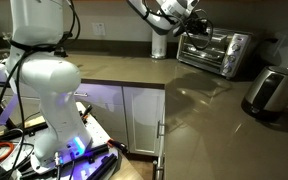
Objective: Open the toaster oven door
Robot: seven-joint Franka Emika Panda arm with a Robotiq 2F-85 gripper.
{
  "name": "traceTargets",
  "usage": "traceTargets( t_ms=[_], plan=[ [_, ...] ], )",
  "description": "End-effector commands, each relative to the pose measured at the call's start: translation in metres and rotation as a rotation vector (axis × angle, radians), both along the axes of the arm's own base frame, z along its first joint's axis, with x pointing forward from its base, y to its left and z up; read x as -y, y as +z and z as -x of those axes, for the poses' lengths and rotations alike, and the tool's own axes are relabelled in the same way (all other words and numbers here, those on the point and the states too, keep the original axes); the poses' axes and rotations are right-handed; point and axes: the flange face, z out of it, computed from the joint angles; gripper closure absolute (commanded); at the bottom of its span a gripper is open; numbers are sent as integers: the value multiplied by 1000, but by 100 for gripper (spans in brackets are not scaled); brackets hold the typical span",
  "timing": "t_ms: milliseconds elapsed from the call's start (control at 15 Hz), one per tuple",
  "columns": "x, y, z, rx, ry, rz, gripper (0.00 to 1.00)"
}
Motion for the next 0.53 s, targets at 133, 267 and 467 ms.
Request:
traceTargets(
  t_ms=[133,267,467],
  plan=[
    [0,-6,12,-69,-4,-10,96],
    [0,-7,14,-80,-10,-17,96],
    [-2,-8,17,-97,-20,-19,96]
  ],
)
